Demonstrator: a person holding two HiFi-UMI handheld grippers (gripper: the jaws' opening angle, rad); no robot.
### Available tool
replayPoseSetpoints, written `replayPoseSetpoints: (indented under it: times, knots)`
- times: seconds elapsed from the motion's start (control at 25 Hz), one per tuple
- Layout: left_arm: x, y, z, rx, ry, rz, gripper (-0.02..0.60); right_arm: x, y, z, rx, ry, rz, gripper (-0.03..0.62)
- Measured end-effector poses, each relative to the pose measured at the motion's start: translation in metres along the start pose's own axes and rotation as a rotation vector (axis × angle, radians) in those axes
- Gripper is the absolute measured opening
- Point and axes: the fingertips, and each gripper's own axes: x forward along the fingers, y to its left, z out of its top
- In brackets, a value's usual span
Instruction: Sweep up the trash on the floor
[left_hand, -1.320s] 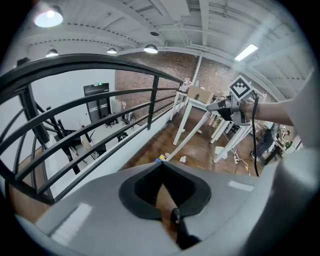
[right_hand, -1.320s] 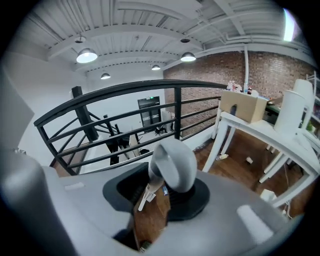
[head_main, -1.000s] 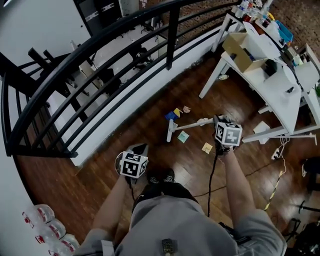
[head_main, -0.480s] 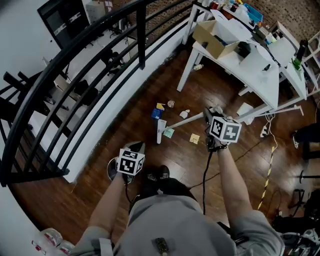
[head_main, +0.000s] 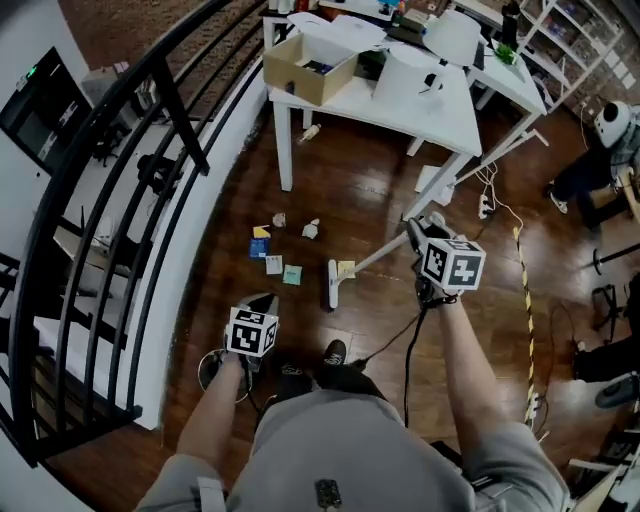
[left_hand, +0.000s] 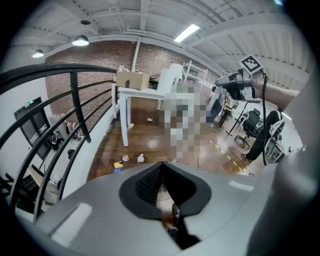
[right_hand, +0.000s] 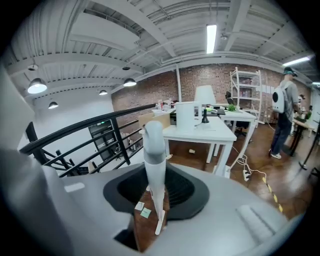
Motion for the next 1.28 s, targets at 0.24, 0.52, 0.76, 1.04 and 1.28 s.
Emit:
replayPoseSetpoints:
  times: [0.24, 0.52, 0.76, 1.04, 1.28]
  knots:
    - [0.048, -0.064, 0.026, 0.089, 0.042, -0.06, 0.006, -0.052, -0.099, -0.017, 0.026, -0.039, -0.144, 0.098]
    - [0.074, -0.109, 0.054, 0.165, 0.056, -0.092, 0.006, -0.065, -0.173, -0.028, 0.067, -0.094, -0.285, 0.098]
    - [0.077, -0.105, 0.065, 0.184, 0.065, -0.094, 0.006, -0.033, -0.172, -0.062, 0.092, -0.023, -0.31, 0.098]
    - [0.084, -0.059, 0.071, 0.178, 0.089, -0.111, 0.006, 0.022, -0.118, -0.051, 0.126, -0.01, -0.267, 0.098]
    - [0.077, 0.012, 0.086, 0.153, 0.081, -0.104, 0.006, 0.083, -0.048, -0.018, 0.092, -0.014, -0.229, 0.1]
